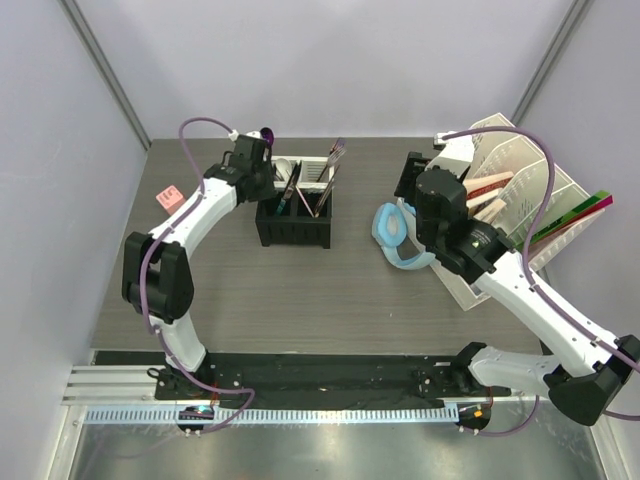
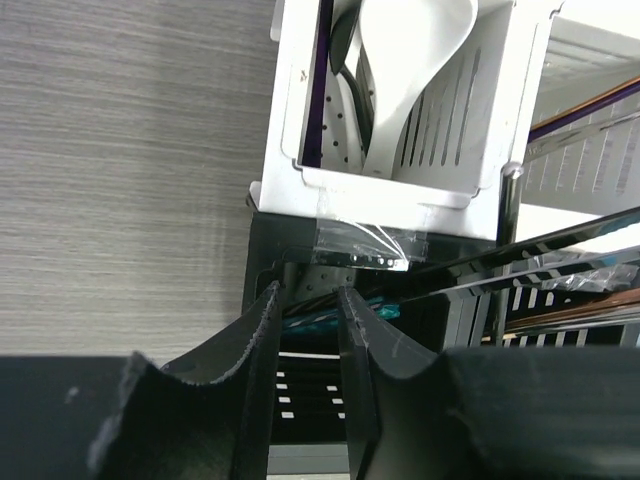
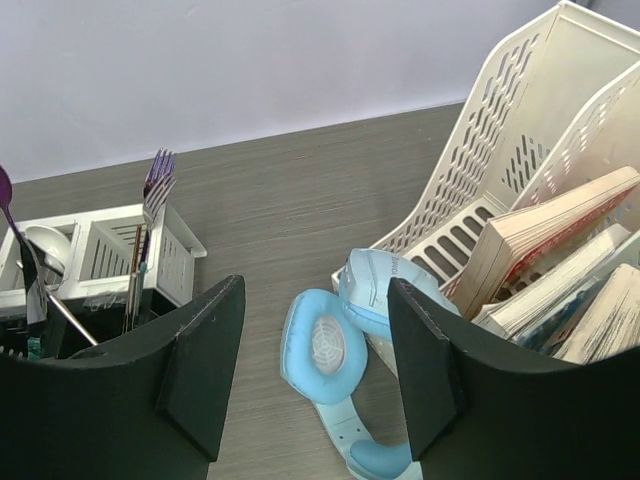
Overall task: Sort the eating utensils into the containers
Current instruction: Move the container to the center of the board.
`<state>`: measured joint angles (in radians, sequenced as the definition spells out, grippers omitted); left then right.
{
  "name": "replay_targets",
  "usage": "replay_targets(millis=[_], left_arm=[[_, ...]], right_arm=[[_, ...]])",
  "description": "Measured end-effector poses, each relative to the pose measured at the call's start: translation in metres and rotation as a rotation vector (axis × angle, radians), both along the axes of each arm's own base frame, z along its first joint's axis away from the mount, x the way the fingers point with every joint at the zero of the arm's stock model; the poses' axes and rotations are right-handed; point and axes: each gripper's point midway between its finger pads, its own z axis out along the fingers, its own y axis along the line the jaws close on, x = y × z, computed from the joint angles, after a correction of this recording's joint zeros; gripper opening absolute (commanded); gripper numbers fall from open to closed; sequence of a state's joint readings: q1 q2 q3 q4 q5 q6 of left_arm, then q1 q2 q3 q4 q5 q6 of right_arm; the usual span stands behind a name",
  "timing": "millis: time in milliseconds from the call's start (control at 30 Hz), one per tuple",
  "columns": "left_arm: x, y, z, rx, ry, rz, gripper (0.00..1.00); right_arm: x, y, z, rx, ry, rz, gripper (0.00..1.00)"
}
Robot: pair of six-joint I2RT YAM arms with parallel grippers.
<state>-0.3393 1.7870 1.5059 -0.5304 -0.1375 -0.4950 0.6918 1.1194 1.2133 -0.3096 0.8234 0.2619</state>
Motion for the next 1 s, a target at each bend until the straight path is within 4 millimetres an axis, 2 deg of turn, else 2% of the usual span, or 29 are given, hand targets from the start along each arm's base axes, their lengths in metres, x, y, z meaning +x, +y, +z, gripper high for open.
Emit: replay_targets(millis=[133,267,300,333,567,667,800,900,1000], left_arm=[[-0.004,0.001,-0.003,0.005,0.013,0.000,0.36],[-0.012,0.000,-0.002,0.013,0.015,-0.004,0.37],[-0.013,0.000,0.000,0.016,0.011,-0.005,0.38],[-0.017,0.010,0.015,0.036,-0.018,0.016,0.39],[-0.020,0.025,0.034,0.070,-0.051,0.045,0.38],[-0.017,0.025,0.028,0.088,-0.031,0.033,0.35],[-0.014,0.021,0.004,0.104,0.024,0.010,0.35],[-0.020,0.021,-0.015,0.109,0.071,0.000,0.34],[-0.025,0.021,-0.024,0.111,0.094,-0.005,0.29]], right_arm=[[0.000,-0.004,-0.004,0.000,0.015,-0.003,0.65],[0.000,-0.003,-0.007,0.009,0.024,0.004,0.65],[0.001,-0.002,-0.007,0.011,0.025,0.007,0.65],[0.003,0.001,-0.010,0.019,0.033,0.015,0.65],[0.010,0.010,-0.022,0.017,0.067,0.036,0.65],[0.013,0.013,-0.027,0.011,0.082,0.044,0.65],[0.014,0.012,-0.029,0.009,0.088,0.044,0.65],[0.015,0.011,-0.027,0.011,0.086,0.041,0.65],[0.015,0.011,-0.025,0.013,0.085,0.042,0.65]])
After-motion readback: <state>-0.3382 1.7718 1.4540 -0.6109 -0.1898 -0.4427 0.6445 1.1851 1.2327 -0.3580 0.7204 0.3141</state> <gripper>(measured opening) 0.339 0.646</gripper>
